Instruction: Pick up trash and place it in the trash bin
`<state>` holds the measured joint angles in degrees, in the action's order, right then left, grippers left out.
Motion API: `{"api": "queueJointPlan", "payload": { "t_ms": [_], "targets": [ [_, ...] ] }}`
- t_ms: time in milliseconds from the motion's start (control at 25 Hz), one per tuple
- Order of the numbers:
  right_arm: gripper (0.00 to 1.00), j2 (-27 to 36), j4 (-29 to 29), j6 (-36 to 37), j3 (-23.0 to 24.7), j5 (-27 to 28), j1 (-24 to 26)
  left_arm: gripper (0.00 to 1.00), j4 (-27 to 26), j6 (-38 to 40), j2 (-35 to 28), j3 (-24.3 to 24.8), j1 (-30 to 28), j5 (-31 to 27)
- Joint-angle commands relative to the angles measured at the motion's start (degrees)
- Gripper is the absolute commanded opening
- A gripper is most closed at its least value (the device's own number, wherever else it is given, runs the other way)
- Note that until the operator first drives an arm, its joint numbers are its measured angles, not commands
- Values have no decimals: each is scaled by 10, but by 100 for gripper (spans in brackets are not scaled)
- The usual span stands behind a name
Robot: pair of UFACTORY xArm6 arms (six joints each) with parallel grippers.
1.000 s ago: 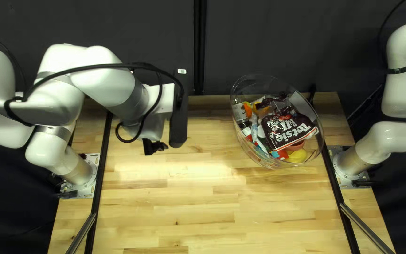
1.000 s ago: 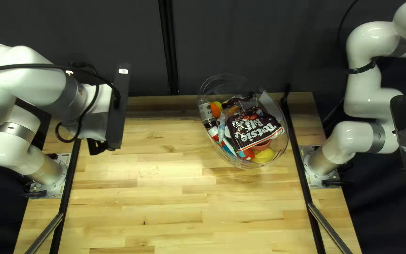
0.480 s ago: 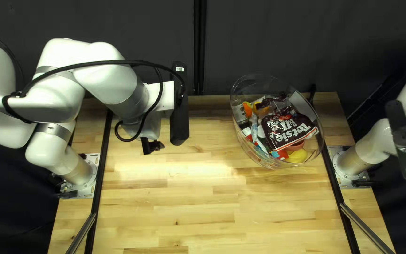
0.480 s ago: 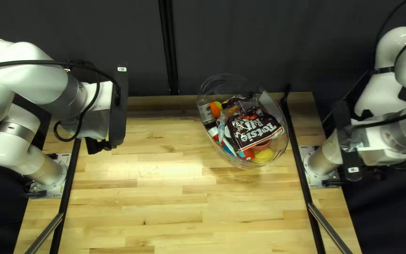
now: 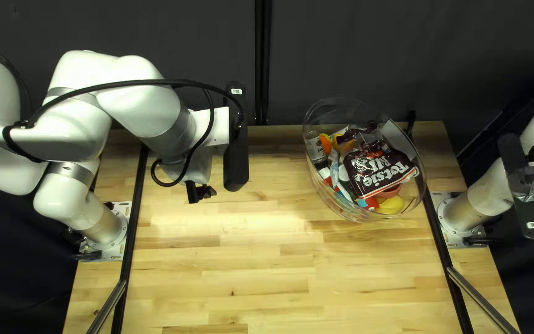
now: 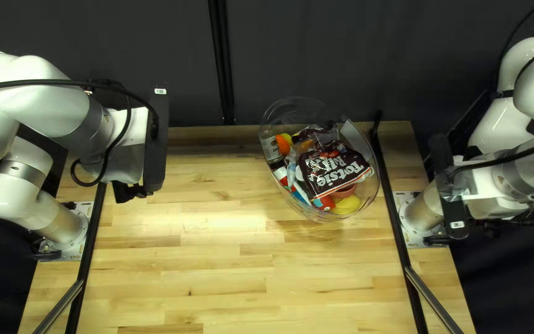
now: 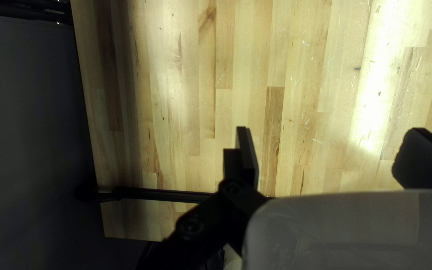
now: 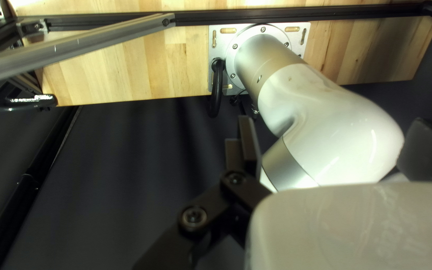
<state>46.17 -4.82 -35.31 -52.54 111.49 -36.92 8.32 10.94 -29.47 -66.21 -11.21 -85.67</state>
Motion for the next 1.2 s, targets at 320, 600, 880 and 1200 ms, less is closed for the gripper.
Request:
{"api": "queueJointPlan", "payload": {
  "t_ms": [320, 600, 880, 1200],
  "targets": [
    [100, -91, -30, 52, -14, -114, 143, 100, 0, 0, 0, 0, 0, 0],
    [100, -71, -16, 67, -32, -97, 178, 100, -12, -8, -3, 12, 16, -4],
    [100, -80, -10, 120, -54, -114, 210, 100, -30, -35, -30, 44, 49, -9],
    [100, -110, -5, 137, -78, -128, 203, 100, -39, -61, -50, 77, 81, -2]
  ]
}}
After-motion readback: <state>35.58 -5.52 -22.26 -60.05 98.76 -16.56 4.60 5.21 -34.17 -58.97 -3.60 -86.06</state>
